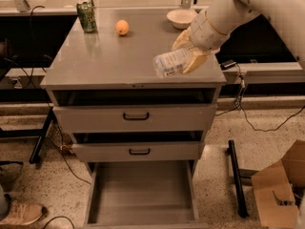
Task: Pick blue plastic bottle from bottom drawer and place on counter
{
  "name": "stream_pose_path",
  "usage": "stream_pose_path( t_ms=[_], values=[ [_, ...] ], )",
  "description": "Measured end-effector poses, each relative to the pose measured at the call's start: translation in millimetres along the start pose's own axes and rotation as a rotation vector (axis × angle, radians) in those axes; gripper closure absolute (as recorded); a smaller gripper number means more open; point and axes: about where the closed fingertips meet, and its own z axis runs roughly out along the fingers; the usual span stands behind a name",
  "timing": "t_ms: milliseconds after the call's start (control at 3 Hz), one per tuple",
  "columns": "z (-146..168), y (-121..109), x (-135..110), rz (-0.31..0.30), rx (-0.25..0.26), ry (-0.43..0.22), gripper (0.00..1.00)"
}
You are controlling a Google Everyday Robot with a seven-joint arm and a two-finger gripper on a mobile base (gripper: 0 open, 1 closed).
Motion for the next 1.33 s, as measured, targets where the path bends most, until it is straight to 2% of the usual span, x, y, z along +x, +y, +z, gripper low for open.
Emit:
stream_pose_path(
  t_ms=[333,1000,1333],
  values=[
    [20,-22,16,0.064,0.012,-0.012,1.0],
    [52,-50,36,0.187,0.008,-0.031,1.0],
    [68,-57,33,0.182,-0.036,-0.061,0.81]
  ],
)
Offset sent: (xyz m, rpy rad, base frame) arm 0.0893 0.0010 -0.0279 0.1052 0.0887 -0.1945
